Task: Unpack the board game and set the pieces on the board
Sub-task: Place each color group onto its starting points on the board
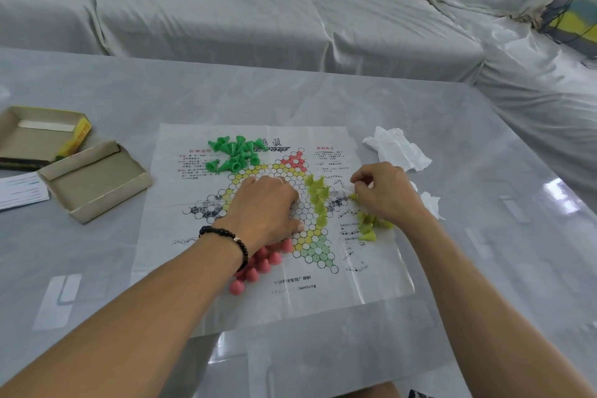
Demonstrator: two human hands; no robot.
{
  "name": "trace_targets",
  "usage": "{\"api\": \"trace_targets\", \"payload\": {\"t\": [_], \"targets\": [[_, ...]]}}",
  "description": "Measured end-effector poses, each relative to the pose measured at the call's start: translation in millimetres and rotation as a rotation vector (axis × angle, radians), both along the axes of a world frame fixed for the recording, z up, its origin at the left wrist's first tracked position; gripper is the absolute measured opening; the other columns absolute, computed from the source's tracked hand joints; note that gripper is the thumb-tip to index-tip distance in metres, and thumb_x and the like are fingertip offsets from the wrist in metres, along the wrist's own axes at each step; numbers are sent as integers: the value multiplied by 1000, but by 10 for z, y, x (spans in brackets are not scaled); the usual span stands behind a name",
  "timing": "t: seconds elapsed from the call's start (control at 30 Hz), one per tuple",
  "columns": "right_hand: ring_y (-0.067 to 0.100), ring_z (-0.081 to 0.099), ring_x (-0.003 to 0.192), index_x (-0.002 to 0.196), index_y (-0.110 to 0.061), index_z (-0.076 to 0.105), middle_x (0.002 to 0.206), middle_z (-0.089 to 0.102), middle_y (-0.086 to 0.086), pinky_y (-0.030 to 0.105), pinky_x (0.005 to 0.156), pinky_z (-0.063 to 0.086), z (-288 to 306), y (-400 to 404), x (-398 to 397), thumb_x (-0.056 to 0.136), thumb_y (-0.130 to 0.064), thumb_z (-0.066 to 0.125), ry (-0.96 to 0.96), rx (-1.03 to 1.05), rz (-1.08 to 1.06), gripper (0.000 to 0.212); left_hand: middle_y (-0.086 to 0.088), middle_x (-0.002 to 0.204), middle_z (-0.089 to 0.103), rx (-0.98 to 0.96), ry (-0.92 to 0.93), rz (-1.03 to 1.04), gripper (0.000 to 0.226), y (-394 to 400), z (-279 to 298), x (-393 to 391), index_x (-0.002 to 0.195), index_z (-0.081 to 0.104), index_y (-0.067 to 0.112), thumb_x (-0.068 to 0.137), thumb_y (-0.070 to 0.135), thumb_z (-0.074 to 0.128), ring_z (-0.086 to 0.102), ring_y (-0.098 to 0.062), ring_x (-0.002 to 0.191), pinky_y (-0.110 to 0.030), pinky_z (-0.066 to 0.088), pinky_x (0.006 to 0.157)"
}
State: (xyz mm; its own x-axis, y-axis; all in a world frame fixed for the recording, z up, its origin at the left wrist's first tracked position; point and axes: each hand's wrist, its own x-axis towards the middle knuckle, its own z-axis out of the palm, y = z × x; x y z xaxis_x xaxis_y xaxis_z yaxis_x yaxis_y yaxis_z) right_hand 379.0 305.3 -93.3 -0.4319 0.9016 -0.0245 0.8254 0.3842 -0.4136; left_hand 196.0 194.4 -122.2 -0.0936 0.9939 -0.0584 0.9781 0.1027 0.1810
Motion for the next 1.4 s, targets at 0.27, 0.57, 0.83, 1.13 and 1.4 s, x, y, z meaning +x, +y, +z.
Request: {"api": "trace_targets", "payload": {"t": [0.27, 0.57, 0.83, 1.13, 1.4], "targets": [[18, 62, 82, 107, -20, 70, 94, 68, -4, 33, 72, 55, -88, -6, -17, 82, -16, 57, -168, -18, 20, 29, 10, 111, 64, 9, -4, 0, 44, 8, -15, -1, 105, 67, 28, 78, 61, 64, 57, -16, 102, -41, 37, 100], [8, 58, 78, 111, -18, 62, 77, 63, -9, 26, 71, 47, -65, -112, -30, 88, -16, 58, 118, -83, 55, 23, 10, 113, 64, 12, 5, 4, 45, 1, -18, -1, 107, 67, 27, 78, 61, 64, 58, -16, 104, -40, 38, 100], [10, 59, 69, 87, -23, 67, 72, 63, -6, 23, 61, 47, -94, -200, -74, 82, -13, 61, 33, -93, 94, 14, 9, 108, 65, 22, 3, 8, 43, -5, -18, 3, 105, 67, 27, 78, 60, 64, 57, -16, 102, -40, 38, 98], [8, 57, 70, 92, -21, 70, 78, 65, -6, 20, 57, 45, -102, -258, -170, 82, -12, 62, -20, -91, 99, 16, 8, 112, 63, 22, 7, 5, 45, -11, -11, 12, 110, 65, 26, 79, 59, 62, 56, -18, 106, -41, 35, 102], [8, 59, 70, 87, -22, 66, 77, 66, -6, 23, 60, 49, -111, -266, -168, 81, -10, 60, 55, -79, 71, 15, 5, 122, 62, 16, 17, -2, 45, -16, -18, 6, 112, 65, 26, 81, 58, 62, 55, -18, 114, -43, 31, 107]]}}
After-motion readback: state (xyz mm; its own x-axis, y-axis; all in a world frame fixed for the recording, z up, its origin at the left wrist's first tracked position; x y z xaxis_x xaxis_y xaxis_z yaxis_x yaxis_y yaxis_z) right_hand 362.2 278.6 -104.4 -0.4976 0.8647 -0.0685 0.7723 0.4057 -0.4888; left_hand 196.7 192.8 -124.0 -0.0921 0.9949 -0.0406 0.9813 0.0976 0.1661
